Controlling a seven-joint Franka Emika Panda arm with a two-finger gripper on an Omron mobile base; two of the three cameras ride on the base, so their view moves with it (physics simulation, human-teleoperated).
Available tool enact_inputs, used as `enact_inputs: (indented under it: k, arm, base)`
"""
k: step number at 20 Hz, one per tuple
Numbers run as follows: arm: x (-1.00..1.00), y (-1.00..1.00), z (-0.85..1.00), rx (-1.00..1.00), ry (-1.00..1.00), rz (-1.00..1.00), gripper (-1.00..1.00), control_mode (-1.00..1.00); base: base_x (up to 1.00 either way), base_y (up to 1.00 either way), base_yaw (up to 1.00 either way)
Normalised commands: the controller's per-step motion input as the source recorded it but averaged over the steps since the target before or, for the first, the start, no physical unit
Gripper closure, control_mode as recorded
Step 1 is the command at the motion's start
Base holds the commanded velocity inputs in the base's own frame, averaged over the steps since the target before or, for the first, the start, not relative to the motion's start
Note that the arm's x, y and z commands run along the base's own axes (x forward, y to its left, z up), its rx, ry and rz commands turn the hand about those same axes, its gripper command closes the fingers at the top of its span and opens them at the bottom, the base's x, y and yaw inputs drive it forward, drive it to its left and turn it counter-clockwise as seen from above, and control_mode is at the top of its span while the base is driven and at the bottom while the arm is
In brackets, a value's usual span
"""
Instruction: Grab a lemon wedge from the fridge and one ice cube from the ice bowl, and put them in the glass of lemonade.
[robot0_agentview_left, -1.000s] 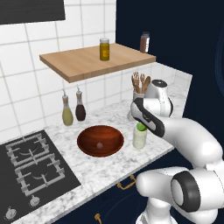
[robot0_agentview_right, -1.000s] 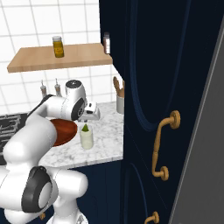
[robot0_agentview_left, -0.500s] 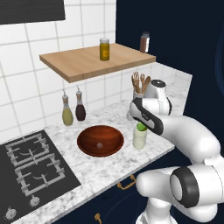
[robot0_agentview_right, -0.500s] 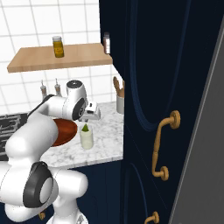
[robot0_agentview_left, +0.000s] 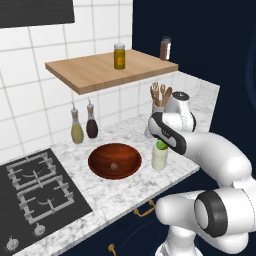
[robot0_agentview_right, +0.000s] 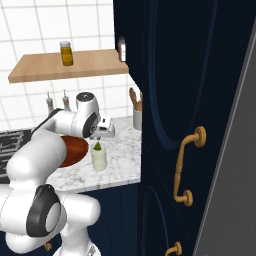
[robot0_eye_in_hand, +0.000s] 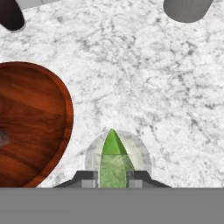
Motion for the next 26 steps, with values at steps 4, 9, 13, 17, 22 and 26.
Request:
enact_inputs:
  k: [4,9,13,17,22,26]
  arm:
    - [0.01,0.00,-0.03,0.00,0.02,0.00,1.00,-1.00]
    - [0.00,0.00,0.00,0.00,0.00,0.00,-1.00,-1.00]
    - [0.00,0.00,0.00,0.00,0.00,0.00,-1.00,-1.00]
    - [0.00,0.00,0.00,0.00,0.00,0.00,-1.00,-1.00]
    - [-0.01,0.00,0.00,0.00,0.00,0.00,-1.00,-1.00]
    - [-0.11,0.00,0.07,0.02,-0.03,0.00,-1.00,-1.00]
  base:
    - [0.00,0.00,0.00]
    - [0.00,0.00,0.00]
    - [0.00,0.00,0.00]
    - [0.00,0.00,0.00]
    - [0.00,0.00,0.00]
    - [0.00,0.00,0.00]
